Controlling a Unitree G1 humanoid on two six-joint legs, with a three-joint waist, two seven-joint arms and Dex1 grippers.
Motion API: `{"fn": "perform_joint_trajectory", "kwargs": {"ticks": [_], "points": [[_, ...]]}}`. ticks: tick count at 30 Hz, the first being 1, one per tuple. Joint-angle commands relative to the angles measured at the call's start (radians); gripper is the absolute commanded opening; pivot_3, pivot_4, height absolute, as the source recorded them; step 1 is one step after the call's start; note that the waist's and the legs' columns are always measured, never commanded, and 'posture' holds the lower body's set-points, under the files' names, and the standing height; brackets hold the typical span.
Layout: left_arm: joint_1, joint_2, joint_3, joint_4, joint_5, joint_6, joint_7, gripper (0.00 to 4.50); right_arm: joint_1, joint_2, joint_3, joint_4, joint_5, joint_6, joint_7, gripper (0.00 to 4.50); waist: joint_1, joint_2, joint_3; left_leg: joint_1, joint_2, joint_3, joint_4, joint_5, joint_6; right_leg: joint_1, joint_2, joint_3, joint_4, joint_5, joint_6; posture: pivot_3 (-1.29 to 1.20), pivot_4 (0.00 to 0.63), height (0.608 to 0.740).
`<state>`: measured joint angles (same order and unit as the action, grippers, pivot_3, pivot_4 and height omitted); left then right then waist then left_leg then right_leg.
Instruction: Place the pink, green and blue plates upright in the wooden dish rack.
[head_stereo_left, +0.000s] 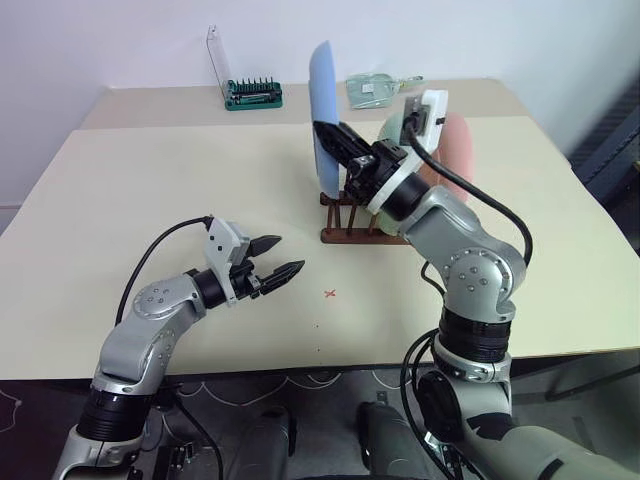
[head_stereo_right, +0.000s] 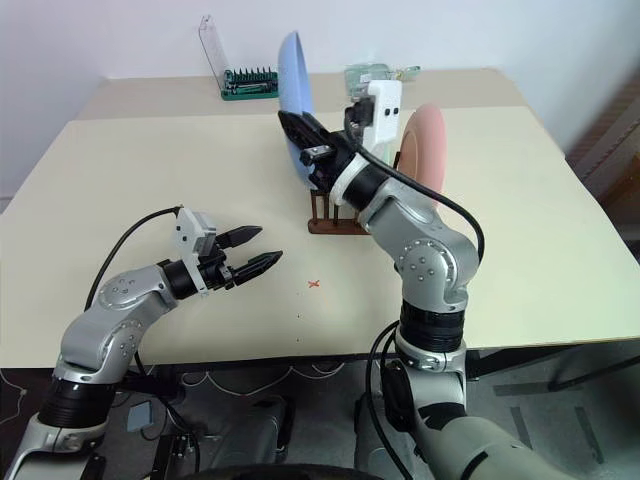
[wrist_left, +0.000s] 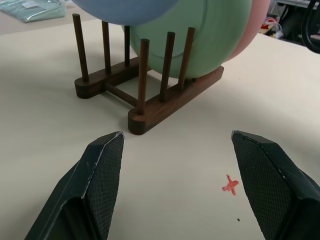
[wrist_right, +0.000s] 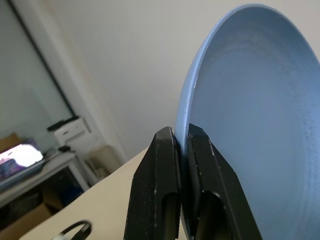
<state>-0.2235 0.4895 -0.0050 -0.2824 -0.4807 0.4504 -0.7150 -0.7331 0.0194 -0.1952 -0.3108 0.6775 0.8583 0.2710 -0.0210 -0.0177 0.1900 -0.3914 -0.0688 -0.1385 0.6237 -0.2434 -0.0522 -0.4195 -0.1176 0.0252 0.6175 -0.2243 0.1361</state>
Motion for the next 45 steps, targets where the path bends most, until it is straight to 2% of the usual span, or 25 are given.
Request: {"fn": "perform_joint_trajectory", "kwargs": {"ticks": [1,20,24,28,32,38,45], "points": [[0.003,-0.004,0.011,-0.047,-0.013,-0.002,0.003,3.51,-0.019,-0.004,-0.013,-0.012,0.037,-0.016,-0.026,0.00,0.000,0.000,0.000,0.000,0.000,0.000,0.000,0.000,0.000,0.000,0.000,0.000,0.000,0.000,0.000,0.00,0.150,0.740],[0.009,-0.023,0.010,-0.044,-0.001,-0.015,0.008,3.51,0.004,0.006,-0.065,0.068,0.174,0.036,-0.225,0.00,0.000,0.001,0.000,0.000,0.000,0.000,-0.001,0.000,0.000,-0.001,0.000,0.000,0.000,0.000,0.000,0.00,0.150,0.740],[0.009,-0.026,0.010,-0.040,-0.001,-0.018,0.007,3.57,0.004,0.001,-0.055,0.063,0.184,0.035,-0.230,1.45,-0.001,0.001,0.000,0.000,0.000,0.000,-0.001,0.000,0.000,-0.001,0.000,0.000,0.000,0.000,0.000,0.00,0.150,0.740],[0.011,-0.027,0.009,-0.039,-0.002,-0.018,0.005,3.57,0.003,-0.013,-0.033,0.046,0.174,0.031,-0.223,3.50,0.000,0.001,0.000,0.000,0.000,0.000,-0.001,0.000,0.000,-0.001,0.000,0.000,0.000,0.000,0.000,0.00,0.150,0.740],[0.011,-0.027,0.010,-0.038,-0.002,-0.019,0.003,3.57,0.000,-0.027,-0.016,0.036,0.169,0.026,-0.216,3.50,0.000,0.001,0.000,0.000,0.000,0.000,-0.001,0.000,0.000,-0.001,0.000,0.000,0.000,0.000,0.000,0.00,0.150,0.740],[0.013,-0.028,0.011,-0.036,-0.002,-0.020,0.003,3.57,-0.024,-0.105,0.047,-0.005,0.119,0.015,-0.183,3.50,0.000,0.001,0.000,0.000,0.000,0.000,-0.001,0.000,0.000,-0.001,0.000,0.000,0.000,0.000,0.000,0.00,0.150,0.740],[0.013,-0.036,0.005,-0.034,0.002,-0.021,0.005,3.57,-0.062,-0.156,0.044,-0.023,0.105,-0.001,-0.174,3.50,0.000,0.001,0.000,0.000,0.000,0.000,-0.001,0.000,0.000,-0.001,0.000,0.000,0.000,0.000,0.000,0.00,0.150,0.740]]}}
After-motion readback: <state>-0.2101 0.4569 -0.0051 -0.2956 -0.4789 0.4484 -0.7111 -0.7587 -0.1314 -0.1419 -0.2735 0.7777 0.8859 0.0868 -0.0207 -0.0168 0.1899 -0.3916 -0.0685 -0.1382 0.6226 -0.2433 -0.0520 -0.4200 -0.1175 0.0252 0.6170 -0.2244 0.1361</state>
